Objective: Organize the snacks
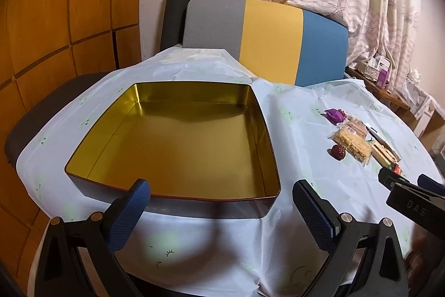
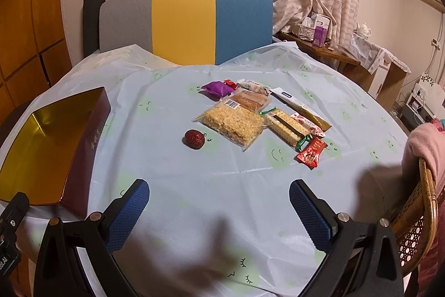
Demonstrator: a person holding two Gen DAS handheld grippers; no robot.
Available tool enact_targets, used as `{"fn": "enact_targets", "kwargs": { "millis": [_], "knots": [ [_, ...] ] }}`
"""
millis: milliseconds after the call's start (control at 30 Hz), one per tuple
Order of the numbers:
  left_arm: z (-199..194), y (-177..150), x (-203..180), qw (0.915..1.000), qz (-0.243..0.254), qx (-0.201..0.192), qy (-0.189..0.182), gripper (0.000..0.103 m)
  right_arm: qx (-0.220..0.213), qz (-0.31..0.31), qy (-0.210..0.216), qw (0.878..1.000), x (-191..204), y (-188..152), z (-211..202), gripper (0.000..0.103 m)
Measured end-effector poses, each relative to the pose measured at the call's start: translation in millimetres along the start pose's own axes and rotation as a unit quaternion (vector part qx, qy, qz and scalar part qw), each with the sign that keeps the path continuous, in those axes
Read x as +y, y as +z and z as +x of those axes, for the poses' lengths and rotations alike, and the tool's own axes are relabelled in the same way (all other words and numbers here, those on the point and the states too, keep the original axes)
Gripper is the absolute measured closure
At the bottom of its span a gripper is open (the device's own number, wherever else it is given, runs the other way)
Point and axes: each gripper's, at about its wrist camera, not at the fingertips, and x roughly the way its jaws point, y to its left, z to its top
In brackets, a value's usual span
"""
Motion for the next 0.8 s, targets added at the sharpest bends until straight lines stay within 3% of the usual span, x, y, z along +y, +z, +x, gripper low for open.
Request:
{"fn": "enact_targets", "kwargs": {
  "millis": [800],
  "knots": [
    [-1.9, 1.6, -0.7, 1.0, -0.001, -0.001, -0.008, 0.0, 0.0, -0.004, 0.004, 1.0, 0.7, 0.6, 1.9, 0.0]
  ]
}}
